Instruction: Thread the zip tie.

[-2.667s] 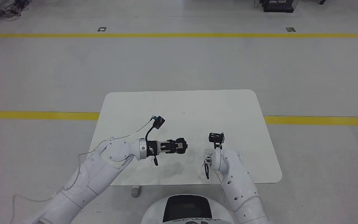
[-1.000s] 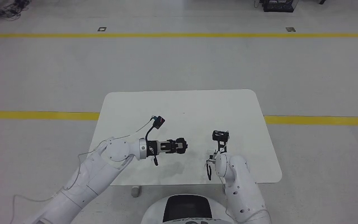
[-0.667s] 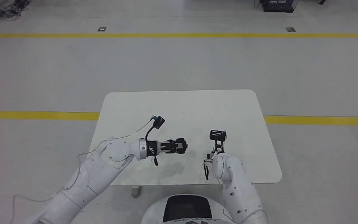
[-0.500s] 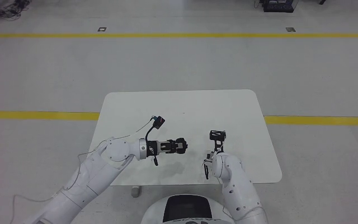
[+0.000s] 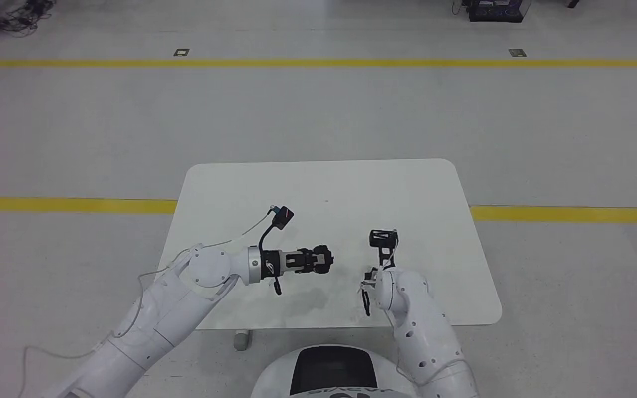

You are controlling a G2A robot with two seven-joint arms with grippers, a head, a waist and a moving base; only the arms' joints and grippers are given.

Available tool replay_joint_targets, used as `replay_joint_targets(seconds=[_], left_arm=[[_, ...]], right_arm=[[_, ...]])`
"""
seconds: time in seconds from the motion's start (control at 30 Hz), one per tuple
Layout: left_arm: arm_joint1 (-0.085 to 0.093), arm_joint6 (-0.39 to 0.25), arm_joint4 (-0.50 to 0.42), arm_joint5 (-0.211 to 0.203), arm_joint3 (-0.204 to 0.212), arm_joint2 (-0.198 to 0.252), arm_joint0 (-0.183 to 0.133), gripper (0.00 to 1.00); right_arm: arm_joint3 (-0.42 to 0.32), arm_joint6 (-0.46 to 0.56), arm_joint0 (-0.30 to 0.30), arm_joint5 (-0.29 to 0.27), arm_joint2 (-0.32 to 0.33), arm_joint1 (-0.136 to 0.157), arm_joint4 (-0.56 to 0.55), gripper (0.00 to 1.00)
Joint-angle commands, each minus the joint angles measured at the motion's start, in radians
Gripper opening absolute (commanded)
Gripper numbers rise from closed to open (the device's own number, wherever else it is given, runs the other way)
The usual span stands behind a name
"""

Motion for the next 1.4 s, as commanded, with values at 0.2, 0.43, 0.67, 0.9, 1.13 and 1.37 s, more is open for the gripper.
replay_joint_targets(seconds=[0.2, 0.43, 0.67, 0.9, 1.13, 1.37], left_arm=[[0.0, 0.0, 0.0, 0.0, 0.0, 0.0, 0.0, 0.0], [0.0, 0.0, 0.0, 0.0, 0.0, 0.0, 0.0, 0.0], [0.0, 0.0, 0.0, 0.0, 0.0, 0.0, 0.0, 0.0], [0.0, 0.0, 0.0, 0.0, 0.0, 0.0, 0.0, 0.0], [0.0, 0.0, 0.0, 0.0, 0.0, 0.0, 0.0, 0.0], [0.0, 0.0, 0.0, 0.0, 0.0, 0.0, 0.0, 0.0]], right_arm=[[-0.061, 0.086, -0.015, 0.0, 0.006, 0.01, 0.0, 0.29], [-0.07, 0.144, -0.011, 0.0, -0.005, 0.03, 0.0, 0.3], [-0.024, 0.151, 0.005, 0.0, -0.003, 0.034, 0.0, 0.25], [0.035, 0.144, 0.031, 0.0, -0.006, 0.023, 0.0, 0.21], [0.068, 0.119, 0.042, 0.0, 0.005, 0.013, 0.0, 0.09], [0.095, 0.108, 0.05, 0.0, 0.019, 0.007, 0.0, 0.0]])
